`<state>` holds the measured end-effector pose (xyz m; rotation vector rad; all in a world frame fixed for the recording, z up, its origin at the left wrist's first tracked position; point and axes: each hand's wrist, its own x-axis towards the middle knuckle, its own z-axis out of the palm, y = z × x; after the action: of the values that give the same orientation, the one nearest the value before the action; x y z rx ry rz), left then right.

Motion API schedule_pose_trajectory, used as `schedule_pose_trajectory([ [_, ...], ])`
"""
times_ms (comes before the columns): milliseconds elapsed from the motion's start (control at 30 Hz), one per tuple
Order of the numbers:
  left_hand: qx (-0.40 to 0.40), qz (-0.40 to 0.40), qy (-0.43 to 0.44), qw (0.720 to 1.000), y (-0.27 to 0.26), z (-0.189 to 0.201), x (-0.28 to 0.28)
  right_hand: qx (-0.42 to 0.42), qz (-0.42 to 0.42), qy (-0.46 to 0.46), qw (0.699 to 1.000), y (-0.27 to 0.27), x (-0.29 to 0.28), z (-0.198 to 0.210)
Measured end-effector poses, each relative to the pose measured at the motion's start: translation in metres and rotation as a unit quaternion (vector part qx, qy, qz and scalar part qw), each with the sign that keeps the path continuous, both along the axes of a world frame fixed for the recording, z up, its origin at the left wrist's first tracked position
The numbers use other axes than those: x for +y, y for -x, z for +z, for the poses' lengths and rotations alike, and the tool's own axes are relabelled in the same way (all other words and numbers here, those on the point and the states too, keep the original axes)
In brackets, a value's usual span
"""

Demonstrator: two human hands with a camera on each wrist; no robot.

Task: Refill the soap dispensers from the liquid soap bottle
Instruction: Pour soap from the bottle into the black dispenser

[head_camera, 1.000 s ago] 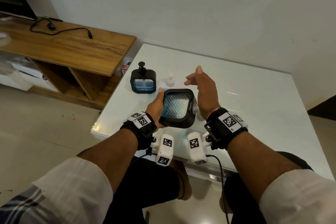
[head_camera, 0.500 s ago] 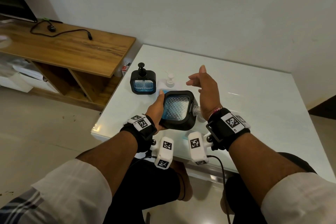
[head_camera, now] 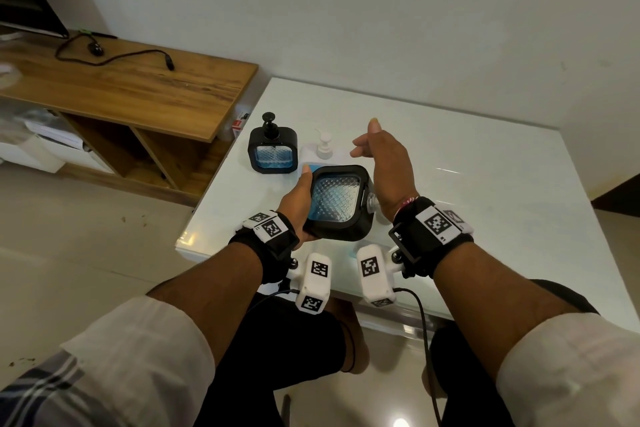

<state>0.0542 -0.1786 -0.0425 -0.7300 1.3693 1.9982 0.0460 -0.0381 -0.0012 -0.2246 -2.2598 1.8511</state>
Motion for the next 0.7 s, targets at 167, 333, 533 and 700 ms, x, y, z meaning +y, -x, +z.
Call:
schedule_pose_trajectory([
  [167, 0.004, 0.001, -0.008, 1.000, -0.0008, 0.0018, 0.0003, -0.002, -0.006, 0.053, 0.999, -0.0025, 0.0002, 0.0082],
  [333, 0.004, -0.002, -0.001, 1.000, 0.0008, 0.0015, 0.0000, -0.018, 0.013, 0.014, 1.000, -0.0029, -0.0001, 0.0061],
  [533, 0.005, 0.005, 0.003, 1.000, -0.0004, 0.0007, -0.0001, -0.015, 0.004, 0.005, 1.000, -0.0011, 0.0027, 0.0048],
  [700, 0.008, 0.007, -0.005, 1.000, -0.0006, 0.0028, -0.0003, -0.011, 0.002, 0.045, 0.999, -0.0014, 0.0039, 0.0090],
])
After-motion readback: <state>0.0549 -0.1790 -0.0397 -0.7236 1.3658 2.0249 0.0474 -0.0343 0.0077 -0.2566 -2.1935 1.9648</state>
